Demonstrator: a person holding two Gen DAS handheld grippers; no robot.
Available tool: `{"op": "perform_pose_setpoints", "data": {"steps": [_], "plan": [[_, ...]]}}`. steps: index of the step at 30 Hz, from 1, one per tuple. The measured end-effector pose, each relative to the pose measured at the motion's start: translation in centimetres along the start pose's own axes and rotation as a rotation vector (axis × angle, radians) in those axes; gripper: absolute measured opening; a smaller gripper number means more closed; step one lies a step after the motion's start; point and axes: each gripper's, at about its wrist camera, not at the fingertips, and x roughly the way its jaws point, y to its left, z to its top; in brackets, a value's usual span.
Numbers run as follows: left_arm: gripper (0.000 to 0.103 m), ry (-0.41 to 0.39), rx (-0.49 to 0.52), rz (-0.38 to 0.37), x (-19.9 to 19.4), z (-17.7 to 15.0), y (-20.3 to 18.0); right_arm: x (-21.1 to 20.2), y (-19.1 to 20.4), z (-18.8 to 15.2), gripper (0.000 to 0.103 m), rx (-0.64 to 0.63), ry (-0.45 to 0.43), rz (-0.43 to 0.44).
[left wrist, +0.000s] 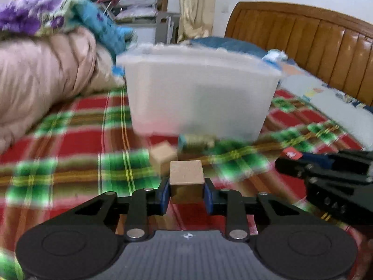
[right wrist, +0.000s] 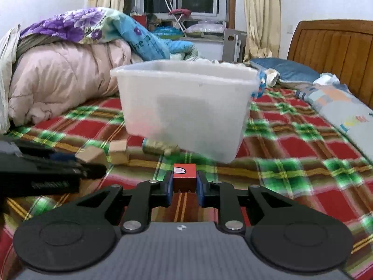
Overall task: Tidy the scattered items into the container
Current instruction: 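Carry the red block and wooden cube over the bin and release both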
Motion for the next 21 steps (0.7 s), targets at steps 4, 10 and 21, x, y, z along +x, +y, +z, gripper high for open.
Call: {"op": "perform_pose_setpoints", "data": {"steps": [4,10,21], "plan": [[0.033,-0.043,0.013,-0.013,-0.6,3.1,-0.3,0.1,-0.6,2.0,0.023,-0.001,-0.034,-0.011],[0.033,-0.116,0.009,-0.022,-0.6,8.2,-0.9,0.7,-1.3,5.8,0.023,-0.01,-0.094,-0.025],[0.033,-0.167,-0.007,-0.01,3.2,14.5,-0.9,5.0,-3.3,11.3,0.023,0.042,-0.118,-0.035]]}}
